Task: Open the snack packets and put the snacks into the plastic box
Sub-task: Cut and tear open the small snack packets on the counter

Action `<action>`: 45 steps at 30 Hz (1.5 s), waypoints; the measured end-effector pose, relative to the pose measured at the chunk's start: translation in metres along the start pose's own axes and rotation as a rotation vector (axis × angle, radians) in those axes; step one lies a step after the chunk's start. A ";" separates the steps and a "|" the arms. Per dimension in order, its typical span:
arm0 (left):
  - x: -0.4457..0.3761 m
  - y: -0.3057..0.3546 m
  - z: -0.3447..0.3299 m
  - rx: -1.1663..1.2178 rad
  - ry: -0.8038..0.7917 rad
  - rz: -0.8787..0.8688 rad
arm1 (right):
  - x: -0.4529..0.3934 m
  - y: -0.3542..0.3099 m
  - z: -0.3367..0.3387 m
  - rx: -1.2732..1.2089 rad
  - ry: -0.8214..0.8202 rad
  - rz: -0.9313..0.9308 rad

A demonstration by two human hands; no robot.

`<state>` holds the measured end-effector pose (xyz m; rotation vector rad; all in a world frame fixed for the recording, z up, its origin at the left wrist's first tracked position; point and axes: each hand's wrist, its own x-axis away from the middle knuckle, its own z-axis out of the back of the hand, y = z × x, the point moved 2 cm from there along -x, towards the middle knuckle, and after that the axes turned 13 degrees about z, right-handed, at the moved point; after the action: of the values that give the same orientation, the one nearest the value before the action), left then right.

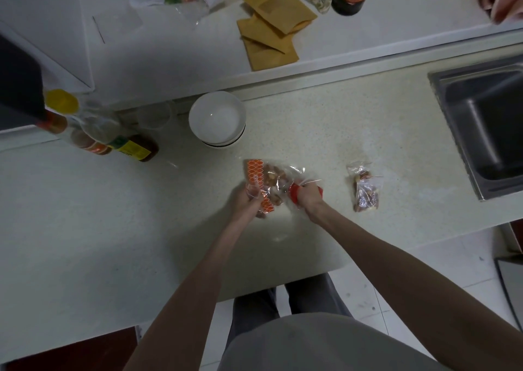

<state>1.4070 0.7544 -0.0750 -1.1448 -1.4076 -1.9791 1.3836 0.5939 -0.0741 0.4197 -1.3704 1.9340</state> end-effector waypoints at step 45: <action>-0.007 0.003 0.017 -0.075 0.173 0.022 | 0.042 0.043 0.147 -0.262 0.086 0.016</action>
<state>1.4194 0.7681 -0.0766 -0.9898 -1.2376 -2.0764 1.3039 0.4674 -0.0216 0.1985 -1.5478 1.7334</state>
